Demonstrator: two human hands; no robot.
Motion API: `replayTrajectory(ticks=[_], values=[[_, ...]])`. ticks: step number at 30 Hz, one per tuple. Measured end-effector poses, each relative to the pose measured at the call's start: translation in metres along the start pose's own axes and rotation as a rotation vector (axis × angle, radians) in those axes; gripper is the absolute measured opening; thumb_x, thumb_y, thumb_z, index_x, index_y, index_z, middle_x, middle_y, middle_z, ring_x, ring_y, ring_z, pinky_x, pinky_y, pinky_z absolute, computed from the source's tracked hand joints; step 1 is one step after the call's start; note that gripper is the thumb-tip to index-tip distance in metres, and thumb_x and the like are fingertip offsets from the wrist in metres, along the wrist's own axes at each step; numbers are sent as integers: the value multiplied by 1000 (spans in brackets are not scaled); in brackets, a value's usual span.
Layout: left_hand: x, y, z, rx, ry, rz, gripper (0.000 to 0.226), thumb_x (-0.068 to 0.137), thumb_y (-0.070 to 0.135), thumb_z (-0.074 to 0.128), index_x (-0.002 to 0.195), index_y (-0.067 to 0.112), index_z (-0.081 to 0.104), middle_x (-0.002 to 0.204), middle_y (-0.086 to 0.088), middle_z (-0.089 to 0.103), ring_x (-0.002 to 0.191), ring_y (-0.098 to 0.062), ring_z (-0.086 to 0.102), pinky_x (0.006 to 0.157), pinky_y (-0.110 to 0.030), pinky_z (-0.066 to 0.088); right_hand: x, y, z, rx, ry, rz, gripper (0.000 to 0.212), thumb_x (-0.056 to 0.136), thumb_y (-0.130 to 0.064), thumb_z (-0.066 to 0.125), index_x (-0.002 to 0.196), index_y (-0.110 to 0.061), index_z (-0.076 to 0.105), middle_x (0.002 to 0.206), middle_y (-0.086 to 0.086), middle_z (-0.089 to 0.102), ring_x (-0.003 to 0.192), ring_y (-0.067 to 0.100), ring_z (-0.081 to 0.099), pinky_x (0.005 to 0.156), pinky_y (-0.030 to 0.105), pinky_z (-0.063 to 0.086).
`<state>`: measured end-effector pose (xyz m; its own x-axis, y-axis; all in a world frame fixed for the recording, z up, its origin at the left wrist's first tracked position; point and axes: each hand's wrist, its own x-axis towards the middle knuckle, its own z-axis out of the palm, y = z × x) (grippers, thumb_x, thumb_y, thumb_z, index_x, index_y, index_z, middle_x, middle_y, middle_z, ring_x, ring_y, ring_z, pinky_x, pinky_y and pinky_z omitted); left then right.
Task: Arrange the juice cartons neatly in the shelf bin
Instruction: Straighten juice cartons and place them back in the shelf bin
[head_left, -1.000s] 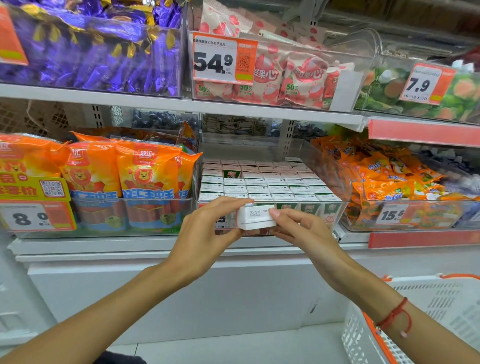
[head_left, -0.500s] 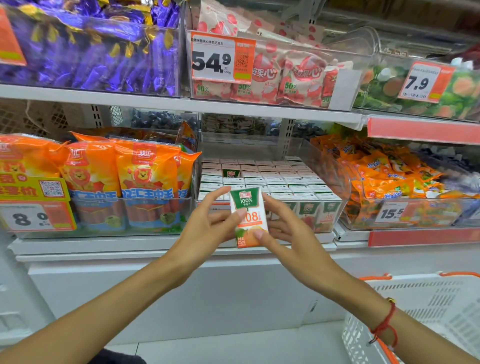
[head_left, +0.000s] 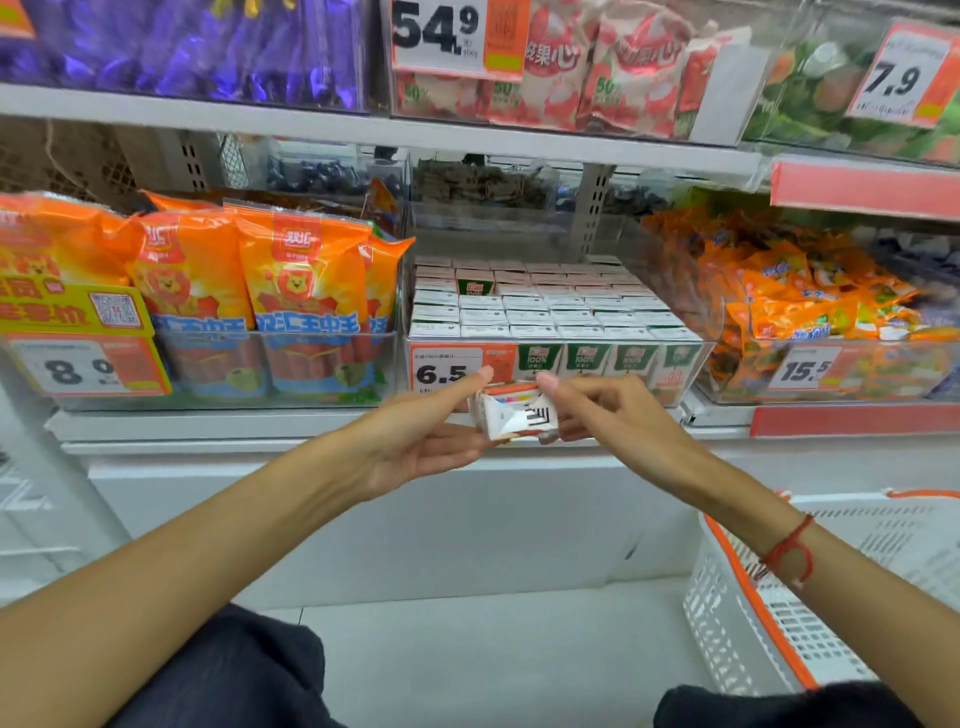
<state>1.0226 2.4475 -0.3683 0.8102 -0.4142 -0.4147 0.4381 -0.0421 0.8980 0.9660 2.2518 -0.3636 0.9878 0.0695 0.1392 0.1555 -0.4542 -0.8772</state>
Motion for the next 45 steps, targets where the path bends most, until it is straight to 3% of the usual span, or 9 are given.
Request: replayTrajectory(ticks=[3,6,11,15,19,23,25,33,45], values=[[1,-2,-2,85,-76,-69,50,81,61,62,103,16,67,90,-6,77,64,-5,71,47,-17,51,2,-2,3,45,87,94,57,71,-75,58,73,-22,78,75,3,76,71,16,74,73,27,54],[4,-3,-4,111,-90,-105,55,79,67,58,97,16,67,86,-2,77,55,-5,66,43,-16,48,3,-5,7,53,96,164,59,68,-76,57,79,-20,75,69,4,75,67,16,73,63,19,53],[5,-5,-5,140,-101,-139,63,78,71,57,99,13,67,76,0,73,51,-6,61,43,-19,48,3,-6,11,3,85,173,52,76,-71,58,79,-22,74,67,3,74,65,13,72,66,22,55],[3,-2,-3,170,-80,-59,51,82,66,56,101,19,68,74,3,72,54,-5,63,51,-20,52,3,-9,8,34,11,220,46,80,-66,58,92,-23,72,76,5,76,72,15,74,70,21,57],[3,1,-2,320,15,193,37,86,57,60,116,35,60,88,6,76,75,-6,73,62,-23,58,3,-9,2,275,-118,271,38,88,-38,65,125,-30,61,110,4,71,91,22,73,85,29,58],[4,3,-2,266,8,406,50,85,41,68,127,48,40,88,20,74,83,-1,71,71,-22,59,2,-5,3,247,-19,177,61,83,-23,74,136,-35,48,106,-3,74,99,11,70,90,30,55],[6,5,-3,226,3,487,62,80,37,72,133,37,41,95,15,75,91,-3,71,78,-21,58,3,-4,3,241,30,131,66,80,-18,77,137,-33,47,111,-3,72,102,9,68,95,33,53],[-4,5,-4,524,46,891,39,71,11,84,100,29,65,106,25,69,106,5,62,87,-8,47,3,-3,1,-36,156,-309,37,81,-1,76,108,-23,65,111,-17,69,111,2,61,90,12,47],[3,5,-6,558,65,976,40,82,27,76,118,37,61,114,28,64,113,4,57,87,-5,43,2,-13,7,-160,252,-424,49,86,-17,72,125,-38,51,122,-21,60,115,2,56,85,14,50]])
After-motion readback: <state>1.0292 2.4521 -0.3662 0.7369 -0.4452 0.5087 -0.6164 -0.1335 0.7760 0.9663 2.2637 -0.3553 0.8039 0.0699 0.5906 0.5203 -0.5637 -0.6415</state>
